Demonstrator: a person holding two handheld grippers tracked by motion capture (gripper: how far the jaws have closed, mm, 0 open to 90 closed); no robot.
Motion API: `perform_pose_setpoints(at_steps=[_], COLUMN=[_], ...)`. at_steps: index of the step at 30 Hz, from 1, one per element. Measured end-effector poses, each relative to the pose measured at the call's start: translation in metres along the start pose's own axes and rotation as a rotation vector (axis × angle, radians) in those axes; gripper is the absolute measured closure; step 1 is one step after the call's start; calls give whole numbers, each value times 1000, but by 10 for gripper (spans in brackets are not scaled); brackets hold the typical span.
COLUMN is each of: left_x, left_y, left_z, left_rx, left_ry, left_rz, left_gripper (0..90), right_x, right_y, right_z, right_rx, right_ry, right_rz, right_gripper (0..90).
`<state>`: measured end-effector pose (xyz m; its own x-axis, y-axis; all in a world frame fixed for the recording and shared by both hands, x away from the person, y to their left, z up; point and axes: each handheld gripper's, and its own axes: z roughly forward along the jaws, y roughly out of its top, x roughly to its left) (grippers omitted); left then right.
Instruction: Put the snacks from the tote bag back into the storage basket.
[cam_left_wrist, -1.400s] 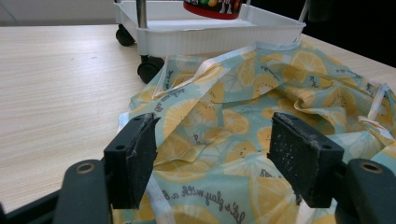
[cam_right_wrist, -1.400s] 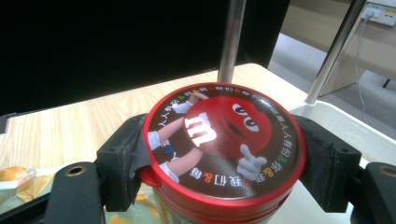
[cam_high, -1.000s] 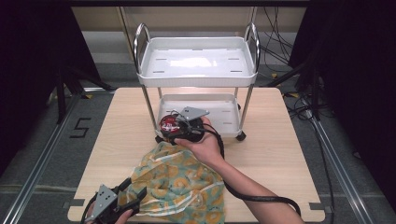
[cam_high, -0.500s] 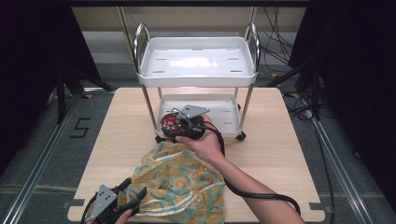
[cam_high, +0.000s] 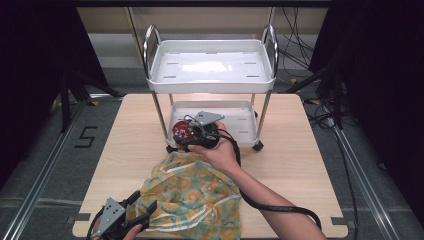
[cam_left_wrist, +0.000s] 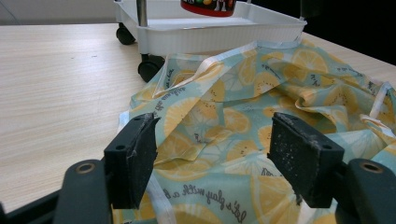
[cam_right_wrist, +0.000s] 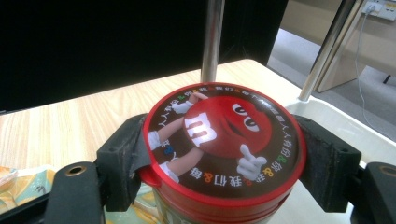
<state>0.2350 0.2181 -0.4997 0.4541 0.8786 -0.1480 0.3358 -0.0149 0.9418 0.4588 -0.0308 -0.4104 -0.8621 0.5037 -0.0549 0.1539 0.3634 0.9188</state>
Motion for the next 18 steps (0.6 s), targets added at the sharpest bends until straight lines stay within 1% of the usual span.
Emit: perform_pose_setpoints(at_steps=[1,2,3,4,5,6,7,9,10,11,12,13,14,15,17,18], left_x=[1,1,1,0,1,1,1,1,1,1,1,1,1,1,1,1], left_y=[0,0,0,0,0,0,0,0,0,0,-1,0,0,0,-1,-1], left_z=[-1,-1,0,0,0,0,0,0,0,0,0,0,0,0,0,0], left_rx=[11,7,-6,3,-6,-6,3,0,-3,7,-7,-6,4,7,-6,-6], left_ry=[1,1,-2,1,-2,-2,1,-2,-2,2,-2,-2,-3,2,-2,-2], left_rz=[13,9,7,4,7,7,7,9,8,8,7,8,6,6,6,6], left_gripper=[312,312,312,312,312,312,312,312,312,312,312,312,312,312,312,312], right_x=[-1,1,0,0,0,-1,-1,-1,0,0,0,-1,-2,-2,-1,-1], right_y=[1,1,1,2,3,3,4,4,5,5,5,6,6,6,6,6], right_z=[-1,0,0,0,0,1,0,2,2,3,3,3,4,4,4,4], right_rx=[9,8,12,14,23,4,11,2,17,15,14,10,-1,1,18,18], right_ry=[4,-4,6,7,10,-7,-1,-5,7,4,3,-1,-10,-10,4,4], right_rz=[-3,22,17,14,16,11,6,1,13,10,14,13,-4,-3,18,18], right_gripper=[266,266,266,266,266,266,266,266,266,266,266,266,266,266,266,266])
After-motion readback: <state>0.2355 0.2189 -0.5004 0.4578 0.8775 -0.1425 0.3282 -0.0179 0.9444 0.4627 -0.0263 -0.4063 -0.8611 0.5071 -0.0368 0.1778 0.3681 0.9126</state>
